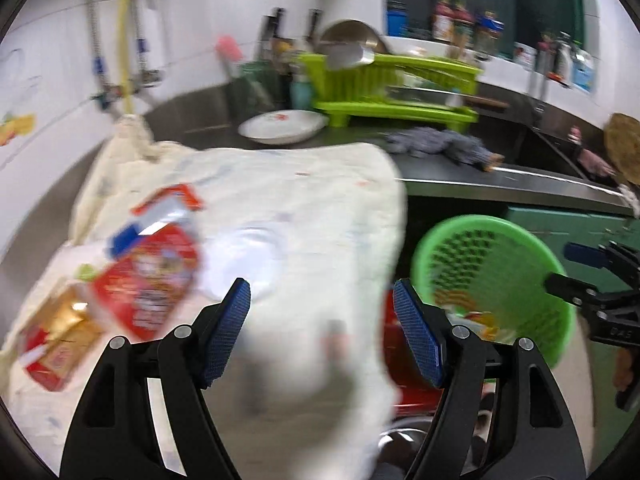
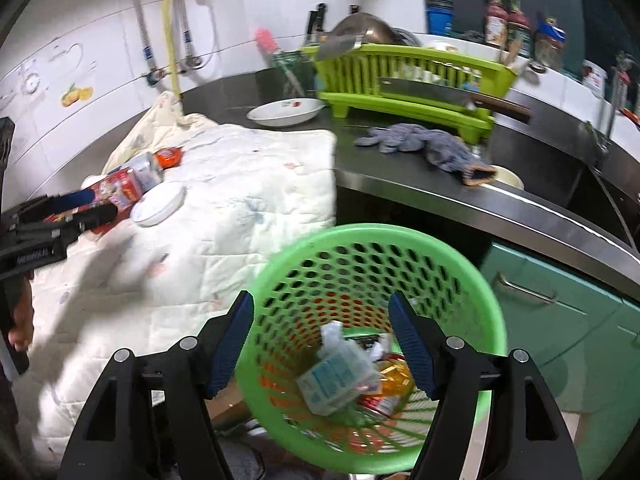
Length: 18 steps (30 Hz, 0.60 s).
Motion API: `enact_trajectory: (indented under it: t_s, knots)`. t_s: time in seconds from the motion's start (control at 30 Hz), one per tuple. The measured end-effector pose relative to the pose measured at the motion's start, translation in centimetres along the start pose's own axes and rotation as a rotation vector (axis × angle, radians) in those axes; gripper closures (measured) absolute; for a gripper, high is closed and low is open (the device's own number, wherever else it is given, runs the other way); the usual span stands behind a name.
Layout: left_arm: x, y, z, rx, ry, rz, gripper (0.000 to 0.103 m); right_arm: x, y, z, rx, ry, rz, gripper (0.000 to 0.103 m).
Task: Collect trash
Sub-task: 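Grasp the red paper cup with the left gripper while the right grasps the white lid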
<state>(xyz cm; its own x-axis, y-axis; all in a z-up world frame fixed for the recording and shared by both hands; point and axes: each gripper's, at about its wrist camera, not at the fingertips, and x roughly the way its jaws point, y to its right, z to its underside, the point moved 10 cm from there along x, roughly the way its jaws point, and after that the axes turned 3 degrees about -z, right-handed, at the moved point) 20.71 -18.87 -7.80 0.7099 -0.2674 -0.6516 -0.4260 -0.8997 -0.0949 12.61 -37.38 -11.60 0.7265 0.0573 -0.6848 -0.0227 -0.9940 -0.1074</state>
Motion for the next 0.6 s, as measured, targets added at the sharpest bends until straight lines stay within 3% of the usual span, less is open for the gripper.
enact_trajectory:
  t_s: [0.17, 0.37, 0.6]
  knots:
    - [-1.0, -7.2, 0.2, -0.108, 0.019, -0.109, 0.03, 1.2, -3.1, -0.6, -0.045, -0.01, -0.034, 0.034]
    - [-1.9, -13.5, 2.2, -0.278, 0.03, -0.187, 0.03, 3.0, -6.7, -1.4, -0.091, -0.027, -0.079, 0.034]
    - [1.4, -15.0, 3.7, -0.338, -0.038, -0.104, 0.03, 5.1, -10.9, -2.2, -0.146, -0.044, -0.128, 0.032]
